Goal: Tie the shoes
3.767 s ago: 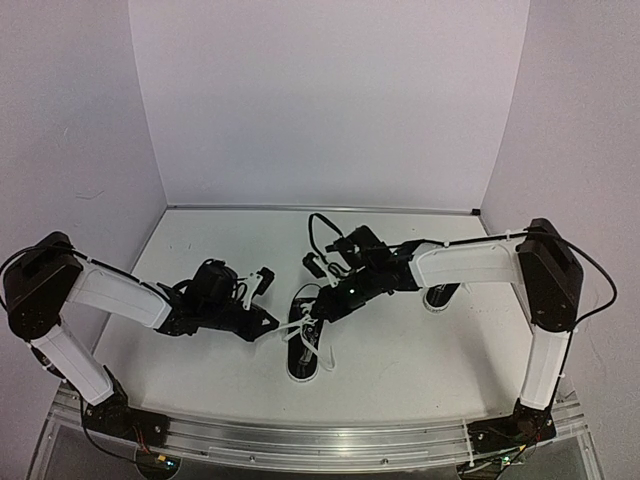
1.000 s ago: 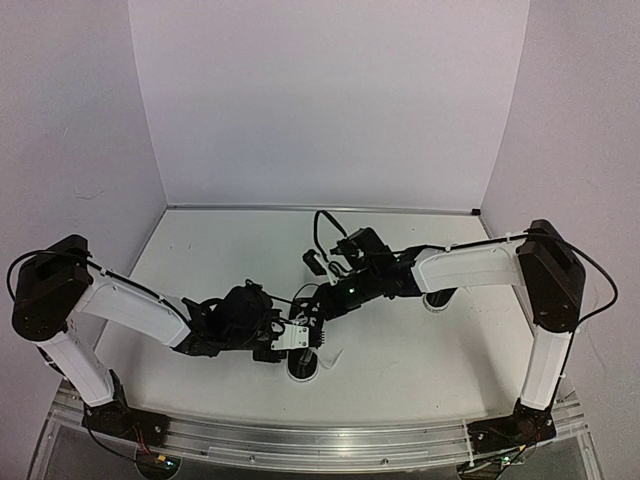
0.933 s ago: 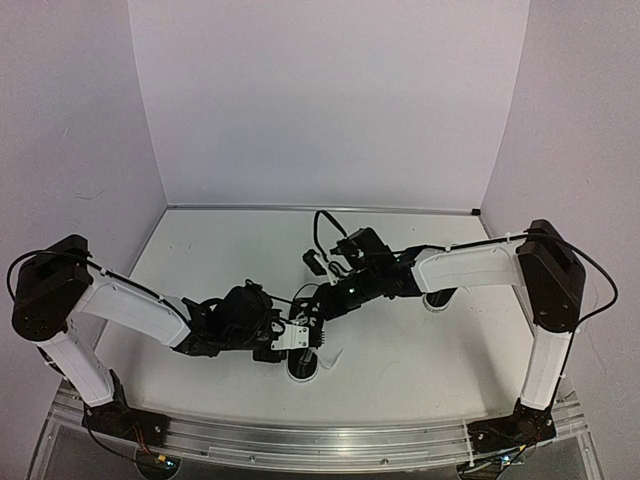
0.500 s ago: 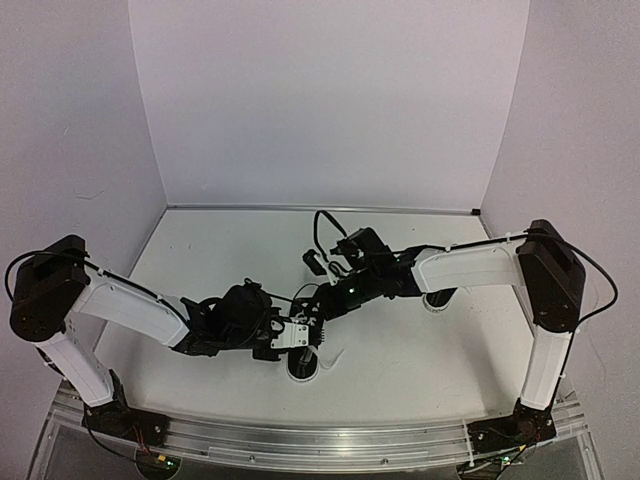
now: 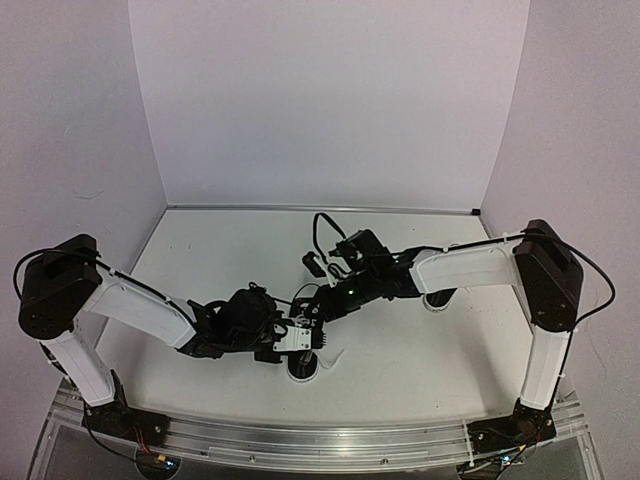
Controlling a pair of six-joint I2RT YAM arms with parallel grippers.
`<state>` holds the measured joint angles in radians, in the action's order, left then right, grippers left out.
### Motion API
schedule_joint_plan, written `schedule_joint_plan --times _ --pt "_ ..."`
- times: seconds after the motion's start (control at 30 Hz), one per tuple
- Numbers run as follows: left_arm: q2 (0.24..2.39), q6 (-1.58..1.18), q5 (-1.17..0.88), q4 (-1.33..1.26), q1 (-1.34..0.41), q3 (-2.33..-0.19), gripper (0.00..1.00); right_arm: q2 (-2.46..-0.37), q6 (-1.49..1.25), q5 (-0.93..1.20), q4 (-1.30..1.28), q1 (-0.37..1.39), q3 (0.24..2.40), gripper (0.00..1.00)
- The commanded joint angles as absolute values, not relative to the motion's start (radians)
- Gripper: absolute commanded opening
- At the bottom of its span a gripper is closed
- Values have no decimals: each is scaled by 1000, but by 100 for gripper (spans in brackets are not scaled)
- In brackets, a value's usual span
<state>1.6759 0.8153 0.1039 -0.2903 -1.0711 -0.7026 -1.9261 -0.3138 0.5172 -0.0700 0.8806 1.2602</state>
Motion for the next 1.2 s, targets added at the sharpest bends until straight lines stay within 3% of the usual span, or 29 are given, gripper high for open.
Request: schedule_joint_plan --times 0.0,0.2,0.67,1.17 --pt "1694 829 127 -352 -1080 -748 22 -1939 -311 528 -55 886 1282 0" --pt "1681 809 159 -398 -1083 -731 0 -1934 -311 526 -55 887 1276 0" --pt "1479 724 94 -360 -1083 -619 0 -1930 -313 528 -53 886 1273 0" --pt "1657 525 151 -407 -1076 -729 0 -1915 -327 531 -51 887 1260 0"
